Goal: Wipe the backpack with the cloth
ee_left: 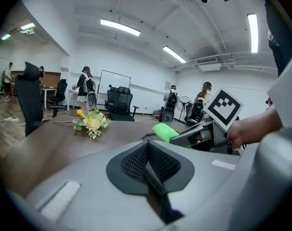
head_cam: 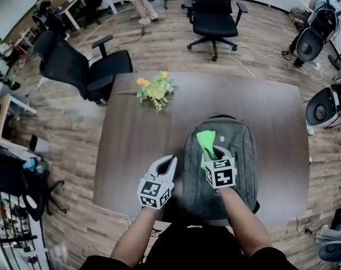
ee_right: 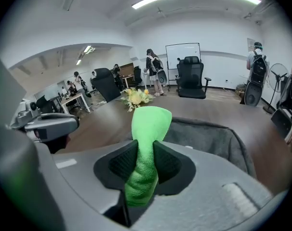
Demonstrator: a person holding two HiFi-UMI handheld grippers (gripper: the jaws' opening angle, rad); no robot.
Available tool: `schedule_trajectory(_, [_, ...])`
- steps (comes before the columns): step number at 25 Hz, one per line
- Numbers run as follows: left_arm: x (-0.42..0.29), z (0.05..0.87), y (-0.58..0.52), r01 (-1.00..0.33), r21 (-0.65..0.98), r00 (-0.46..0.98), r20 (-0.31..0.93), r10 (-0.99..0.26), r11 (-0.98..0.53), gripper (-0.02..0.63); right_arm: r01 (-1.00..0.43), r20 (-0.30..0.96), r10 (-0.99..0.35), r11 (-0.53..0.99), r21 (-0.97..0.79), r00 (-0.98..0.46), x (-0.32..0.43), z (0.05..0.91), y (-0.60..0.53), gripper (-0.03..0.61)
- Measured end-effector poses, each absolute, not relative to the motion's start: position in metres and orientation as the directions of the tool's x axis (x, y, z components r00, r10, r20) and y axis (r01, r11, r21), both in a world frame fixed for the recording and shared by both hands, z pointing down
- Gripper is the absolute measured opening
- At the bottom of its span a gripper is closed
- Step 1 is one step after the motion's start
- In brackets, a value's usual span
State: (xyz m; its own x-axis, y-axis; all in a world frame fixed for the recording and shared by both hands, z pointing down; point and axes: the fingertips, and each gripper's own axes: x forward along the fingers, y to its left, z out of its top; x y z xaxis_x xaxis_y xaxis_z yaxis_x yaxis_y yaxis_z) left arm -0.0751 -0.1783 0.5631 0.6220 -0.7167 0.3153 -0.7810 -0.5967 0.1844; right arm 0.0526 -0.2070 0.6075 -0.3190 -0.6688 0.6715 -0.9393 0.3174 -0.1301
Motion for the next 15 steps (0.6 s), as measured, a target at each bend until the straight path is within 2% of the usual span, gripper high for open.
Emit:
schedule_trajectory(8, [-0.097, 0.567, -0.172, -0.804, 0.204, 0.594, 0.322, -0.737, -0.558, 0.02, -0.906, 0.703, -0.599, 0.391, -0.162, -0.384, 0.01, 0.632, -0.194, 0.097])
schedule_trajectory(15, [-0.098, 0.567, -0.168, -0.802, 0.212, 0.597, 0.323, -0.735, -0.559, 0.02, -0.909, 0.723, -0.597, 0.405, -0.101, -0.347, 0.01, 0.642, -0.193, 0.097])
